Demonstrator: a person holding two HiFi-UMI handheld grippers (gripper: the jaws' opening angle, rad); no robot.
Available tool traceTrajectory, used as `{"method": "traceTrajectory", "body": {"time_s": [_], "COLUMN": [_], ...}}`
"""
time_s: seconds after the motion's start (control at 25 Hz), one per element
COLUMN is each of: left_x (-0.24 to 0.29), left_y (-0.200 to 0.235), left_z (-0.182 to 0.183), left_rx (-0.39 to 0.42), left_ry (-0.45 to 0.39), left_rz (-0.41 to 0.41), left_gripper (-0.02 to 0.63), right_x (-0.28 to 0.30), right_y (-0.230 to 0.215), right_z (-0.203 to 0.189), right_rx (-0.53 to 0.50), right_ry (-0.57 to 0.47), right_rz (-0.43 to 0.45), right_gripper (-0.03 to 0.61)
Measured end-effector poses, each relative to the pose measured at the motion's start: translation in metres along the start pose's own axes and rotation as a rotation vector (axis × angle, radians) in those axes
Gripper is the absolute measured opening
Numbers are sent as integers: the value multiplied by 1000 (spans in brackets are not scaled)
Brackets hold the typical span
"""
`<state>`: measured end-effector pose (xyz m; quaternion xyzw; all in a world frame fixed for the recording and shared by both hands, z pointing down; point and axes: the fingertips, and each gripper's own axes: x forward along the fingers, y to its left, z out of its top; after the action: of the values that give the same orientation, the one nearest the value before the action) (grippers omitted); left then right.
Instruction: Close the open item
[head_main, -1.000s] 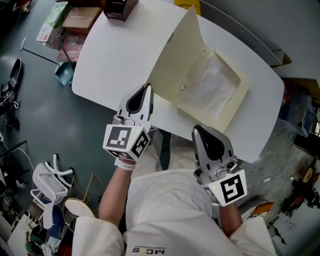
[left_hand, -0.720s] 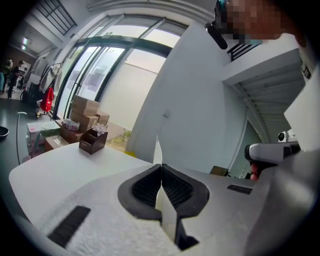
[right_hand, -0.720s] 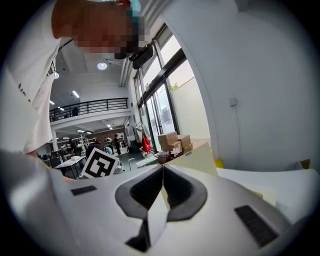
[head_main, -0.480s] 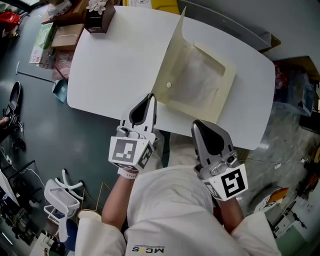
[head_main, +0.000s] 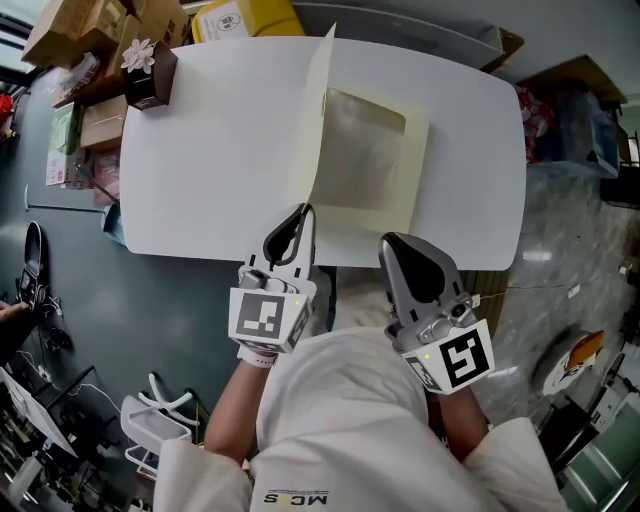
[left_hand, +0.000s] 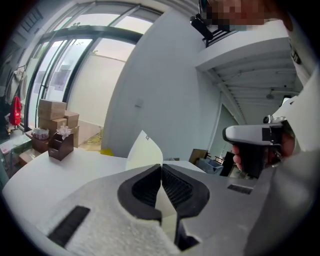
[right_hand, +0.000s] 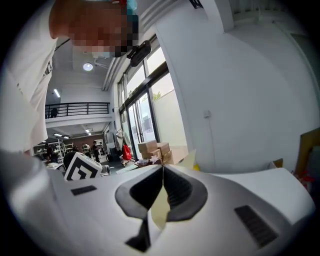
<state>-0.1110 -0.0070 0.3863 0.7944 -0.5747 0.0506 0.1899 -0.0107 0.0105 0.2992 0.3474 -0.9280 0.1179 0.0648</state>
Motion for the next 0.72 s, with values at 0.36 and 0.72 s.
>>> {"method": "traceTrajectory", "body": {"time_s": [0.36, 0.72], "left_x": [26, 54], "left_y": [-66, -113], "left_z": [-24, -56], "left_rx": [119, 178], "left_ry": [111, 207], "left_rz": [-186, -270], "left_gripper": [28, 29], "right_x": [-31, -49], "right_y": [-37, -76], "right_z": [-1, -12], "right_rx": [32, 55], "right_ry": [-16, 5], "right_rz": [-132, -244], "right_gripper": [15, 15]}}
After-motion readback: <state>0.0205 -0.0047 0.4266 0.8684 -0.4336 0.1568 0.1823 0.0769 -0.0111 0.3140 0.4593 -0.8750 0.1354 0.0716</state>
